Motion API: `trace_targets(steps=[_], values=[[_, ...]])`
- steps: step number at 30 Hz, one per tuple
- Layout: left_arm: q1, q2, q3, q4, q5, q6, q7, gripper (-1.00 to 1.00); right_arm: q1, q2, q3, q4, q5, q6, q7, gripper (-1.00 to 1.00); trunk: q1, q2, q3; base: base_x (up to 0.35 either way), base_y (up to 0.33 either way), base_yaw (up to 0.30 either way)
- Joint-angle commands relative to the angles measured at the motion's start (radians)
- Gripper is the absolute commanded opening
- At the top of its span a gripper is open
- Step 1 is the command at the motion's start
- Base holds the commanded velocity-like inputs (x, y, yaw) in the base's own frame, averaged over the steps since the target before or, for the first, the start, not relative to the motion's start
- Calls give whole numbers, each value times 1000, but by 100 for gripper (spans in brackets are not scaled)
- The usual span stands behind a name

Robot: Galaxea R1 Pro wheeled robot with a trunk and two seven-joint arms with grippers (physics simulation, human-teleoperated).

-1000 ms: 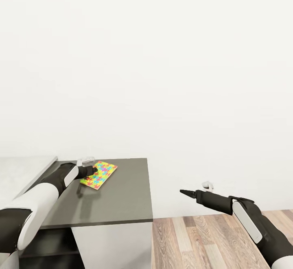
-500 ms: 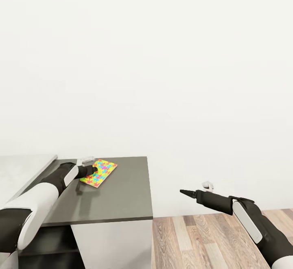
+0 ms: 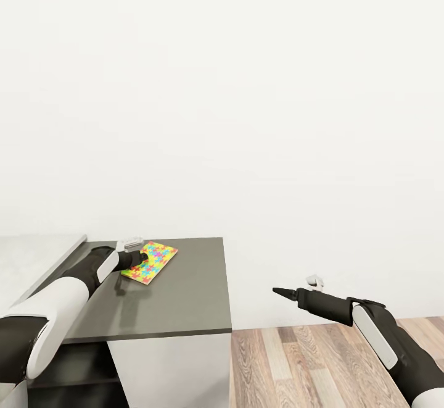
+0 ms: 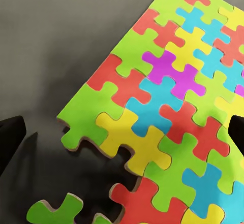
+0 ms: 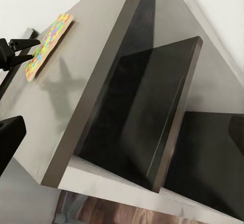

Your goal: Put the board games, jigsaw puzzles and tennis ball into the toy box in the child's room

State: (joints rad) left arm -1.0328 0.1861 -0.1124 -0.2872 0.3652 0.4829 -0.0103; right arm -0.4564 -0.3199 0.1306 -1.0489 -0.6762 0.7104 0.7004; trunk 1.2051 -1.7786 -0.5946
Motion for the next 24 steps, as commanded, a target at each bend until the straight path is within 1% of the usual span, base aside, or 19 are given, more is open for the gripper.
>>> trace_targets(steps=[1,8,15,24], values=[[0,1,-15,3,4,3,0,100,-1,-1,1,0,-6,6,-2,100,0,0,-1,0,0,0],[0,1,-15,3,4,4,-1,100,-1,0,1,0,-6,6,-1,100,0,0,-1,0,-4,0],[0,1,-15,3,6,5,-4,100,-1,-1,1,0,-6,6,-1,100,0,0,-1,0,-173,0],[0,1,-15,3,7,3,-12,100,-1,-1,1,0,-6,6,-1,100,0,0,-1,0,-25,0]])
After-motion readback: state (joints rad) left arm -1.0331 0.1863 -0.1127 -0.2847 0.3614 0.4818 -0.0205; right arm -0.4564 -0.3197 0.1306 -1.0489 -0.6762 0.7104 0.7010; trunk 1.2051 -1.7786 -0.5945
